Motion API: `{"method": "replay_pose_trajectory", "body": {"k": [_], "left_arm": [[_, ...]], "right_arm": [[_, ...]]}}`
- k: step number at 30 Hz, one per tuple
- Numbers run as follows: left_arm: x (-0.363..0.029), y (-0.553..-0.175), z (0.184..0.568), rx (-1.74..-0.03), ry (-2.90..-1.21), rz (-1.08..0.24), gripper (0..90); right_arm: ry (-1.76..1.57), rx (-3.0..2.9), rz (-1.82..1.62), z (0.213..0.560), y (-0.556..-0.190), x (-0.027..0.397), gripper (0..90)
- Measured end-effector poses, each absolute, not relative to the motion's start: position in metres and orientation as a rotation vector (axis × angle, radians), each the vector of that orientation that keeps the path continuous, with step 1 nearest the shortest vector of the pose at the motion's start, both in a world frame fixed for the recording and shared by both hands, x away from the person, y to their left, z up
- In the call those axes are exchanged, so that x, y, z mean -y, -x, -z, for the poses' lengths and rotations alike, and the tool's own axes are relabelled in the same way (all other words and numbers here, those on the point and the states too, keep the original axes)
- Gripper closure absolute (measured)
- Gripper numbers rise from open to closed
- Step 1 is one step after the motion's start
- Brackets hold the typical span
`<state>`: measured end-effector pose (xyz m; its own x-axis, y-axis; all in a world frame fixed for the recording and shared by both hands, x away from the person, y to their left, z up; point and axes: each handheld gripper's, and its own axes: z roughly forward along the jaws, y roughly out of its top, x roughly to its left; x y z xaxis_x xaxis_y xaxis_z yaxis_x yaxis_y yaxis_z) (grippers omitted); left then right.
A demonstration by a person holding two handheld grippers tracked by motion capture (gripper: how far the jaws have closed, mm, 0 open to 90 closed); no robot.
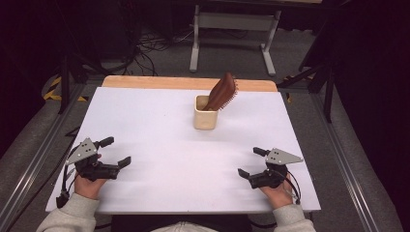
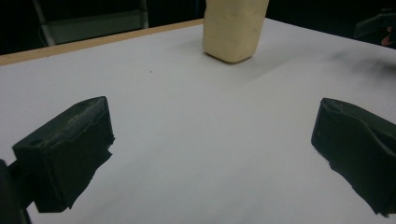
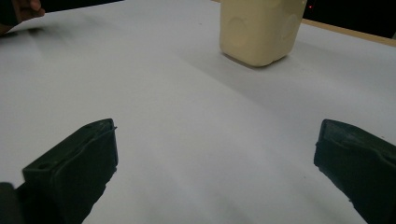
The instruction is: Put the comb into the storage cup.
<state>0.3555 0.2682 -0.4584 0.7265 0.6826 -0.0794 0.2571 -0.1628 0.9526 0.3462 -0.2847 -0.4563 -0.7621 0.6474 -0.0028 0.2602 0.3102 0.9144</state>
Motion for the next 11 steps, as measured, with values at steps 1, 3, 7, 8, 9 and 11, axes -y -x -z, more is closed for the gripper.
{"method": "replay_pose_trajectory", "body": {"k": [1,3,7,8,9,11], "left_arm": [[-0.2681,-0.3552,0.4586,-0.756,-1.736,-0.448,0.1],[-0.268,-0.3551,0.4585,-0.758,-1.736,-0.453,0.1],[-0.2678,-0.3553,0.4587,-0.763,-1.737,-0.453,0.1],[-0.2679,-0.3553,0.4587,-0.764,-1.738,-0.455,0.1],[-0.2679,-0.3553,0.4586,-0.767,-1.739,-0.46,0.1],[-0.2679,-0.3554,0.4584,-0.77,-1.749,-0.475,0.1]], "right_arm": [[-0.811,-2.21,-1.437,0.4563,-0.3463,0.285,0.1],[-0.816,-2.209,-1.438,0.4562,-0.3463,0.2853,0.1],[-0.82,-2.207,-1.437,0.4561,-0.3462,0.2856,0.1],[-0.821,-2.209,-1.436,0.4562,-0.3463,0.2856,0.1],[-0.82,-2.209,-1.438,0.4561,-0.3463,0.2856,0.1],[-0.817,-2.207,-1.439,0.4559,-0.3462,0.2857,0.1]]}}
